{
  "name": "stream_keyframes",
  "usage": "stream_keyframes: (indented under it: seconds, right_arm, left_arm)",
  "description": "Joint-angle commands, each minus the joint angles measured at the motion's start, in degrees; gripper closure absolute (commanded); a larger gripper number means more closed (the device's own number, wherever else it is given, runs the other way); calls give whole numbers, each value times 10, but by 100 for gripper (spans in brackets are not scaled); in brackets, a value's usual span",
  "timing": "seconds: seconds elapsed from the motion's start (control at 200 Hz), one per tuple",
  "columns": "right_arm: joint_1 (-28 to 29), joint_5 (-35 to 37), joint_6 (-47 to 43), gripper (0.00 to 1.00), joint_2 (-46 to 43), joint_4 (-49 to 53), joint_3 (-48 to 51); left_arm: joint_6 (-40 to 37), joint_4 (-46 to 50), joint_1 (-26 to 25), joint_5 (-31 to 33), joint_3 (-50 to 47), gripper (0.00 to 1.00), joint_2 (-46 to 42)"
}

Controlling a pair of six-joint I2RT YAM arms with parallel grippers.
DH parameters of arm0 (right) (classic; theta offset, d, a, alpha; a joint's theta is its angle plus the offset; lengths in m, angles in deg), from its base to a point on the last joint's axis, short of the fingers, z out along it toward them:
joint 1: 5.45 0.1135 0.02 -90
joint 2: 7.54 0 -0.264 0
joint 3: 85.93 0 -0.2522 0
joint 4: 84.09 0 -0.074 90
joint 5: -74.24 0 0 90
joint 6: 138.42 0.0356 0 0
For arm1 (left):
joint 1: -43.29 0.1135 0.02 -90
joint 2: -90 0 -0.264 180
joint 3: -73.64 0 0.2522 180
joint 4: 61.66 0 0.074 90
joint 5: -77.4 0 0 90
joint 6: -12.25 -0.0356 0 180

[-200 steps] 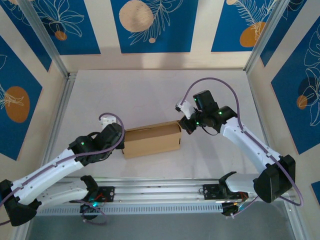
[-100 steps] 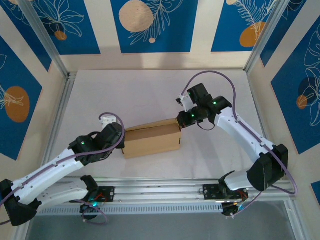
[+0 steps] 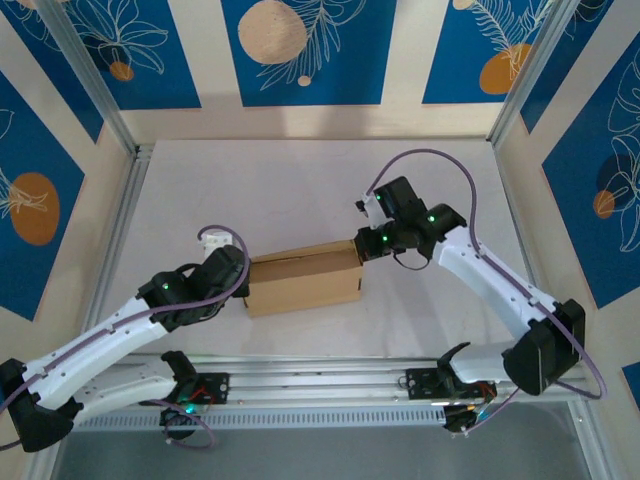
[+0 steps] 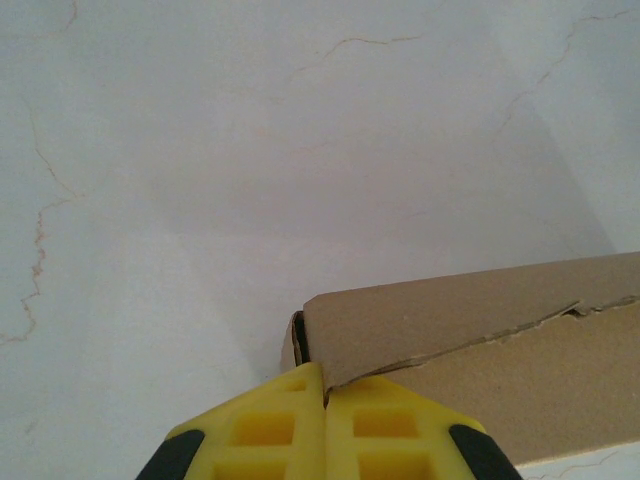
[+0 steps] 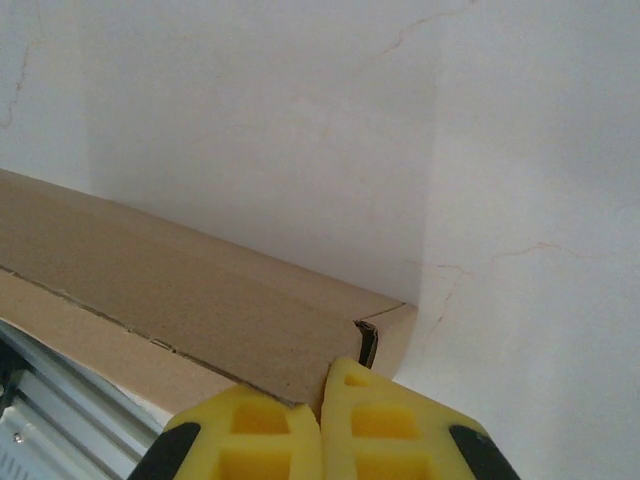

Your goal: Fold the paper box

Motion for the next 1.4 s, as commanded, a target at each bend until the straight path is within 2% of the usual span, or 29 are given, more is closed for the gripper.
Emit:
stream_keyframes:
  seconds: [0.0, 0.18, 0.38, 0.57, 0.76, 1.055, 1.311, 1.396]
  right_arm:
    - [14, 30, 35, 95, -23, 3, 52]
    - [18, 70, 69, 93, -64, -38, 107]
    - [27, 74, 120, 91, -97, -81, 153]
    - [56, 139, 112, 91, -134, -117, 218]
    - [74, 163, 87, 89, -203, -195, 304]
    - [95, 148, 68, 72, -250, -257, 376]
    - [96, 129, 19, 45, -292, -258, 347]
    - [90, 98, 8, 38, -305, -258, 332]
  left_arm:
    - [8, 60, -2, -30, -13, 100, 4]
    - [8, 61, -2, -29, -12, 100, 4]
    - [15, 58, -1, -29, -14, 100, 4]
    - [16, 58, -1, -29, -14, 100, 4]
    - [16, 52, -2, -25, -18, 100, 2]
    - [19, 33, -2, -24, -42, 100, -4]
    - [8, 33, -2, -17, -47, 100, 1]
    - [5, 31, -2, -16, -48, 100, 4]
